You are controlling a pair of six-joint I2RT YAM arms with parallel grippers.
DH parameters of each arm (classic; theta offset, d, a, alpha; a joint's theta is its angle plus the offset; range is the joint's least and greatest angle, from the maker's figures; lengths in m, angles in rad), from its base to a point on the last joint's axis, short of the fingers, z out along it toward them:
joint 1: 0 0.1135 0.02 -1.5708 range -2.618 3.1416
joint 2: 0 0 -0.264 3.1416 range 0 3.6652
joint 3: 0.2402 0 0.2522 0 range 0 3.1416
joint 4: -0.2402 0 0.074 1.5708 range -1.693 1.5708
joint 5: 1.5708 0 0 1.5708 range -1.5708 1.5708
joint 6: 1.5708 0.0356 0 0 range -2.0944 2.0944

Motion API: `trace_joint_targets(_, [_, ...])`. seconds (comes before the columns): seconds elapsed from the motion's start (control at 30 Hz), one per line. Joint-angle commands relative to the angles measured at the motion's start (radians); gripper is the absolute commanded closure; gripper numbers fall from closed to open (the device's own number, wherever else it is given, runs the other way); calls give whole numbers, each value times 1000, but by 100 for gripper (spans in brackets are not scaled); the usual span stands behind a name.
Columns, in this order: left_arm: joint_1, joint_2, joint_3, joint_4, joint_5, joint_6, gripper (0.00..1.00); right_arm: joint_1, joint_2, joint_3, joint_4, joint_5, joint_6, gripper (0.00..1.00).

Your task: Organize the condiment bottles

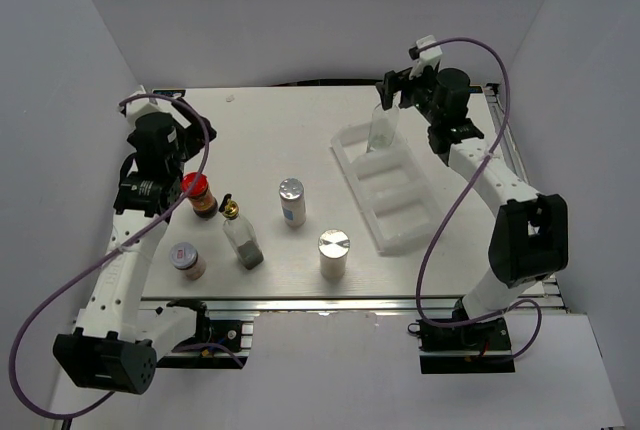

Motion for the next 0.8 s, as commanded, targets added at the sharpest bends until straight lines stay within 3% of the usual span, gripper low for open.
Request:
trace_joint_targets(0.0, [-27, 28, 88, 21, 67, 19, 2, -5, -86, 15, -66, 27, 2, 11])
trace_joint_targets(0.13, [-113, 80, 175, -7, 17, 67, 2, -5, -166, -8, -119, 39, 3, 11])
trace_joint_targets(0.23, [-247, 129, 235, -60, -102, 85, 2, -5, -232, -25, -166, 44, 5, 11])
trace_joint_targets(0.37, [-401, 125, 244, -102, -174, 105, 2, -5, -300, -32, -243, 42, -1, 11])
trace_joint_targets(0.53, [-495, 73, 220, -254, -332, 50, 2, -5, -364, -54, -288, 30, -11, 11])
trace_joint_targets(0.77, [-561, -45, 114, -365, -238, -21, 2, -5, -445, -74, -329, -22, -26, 11])
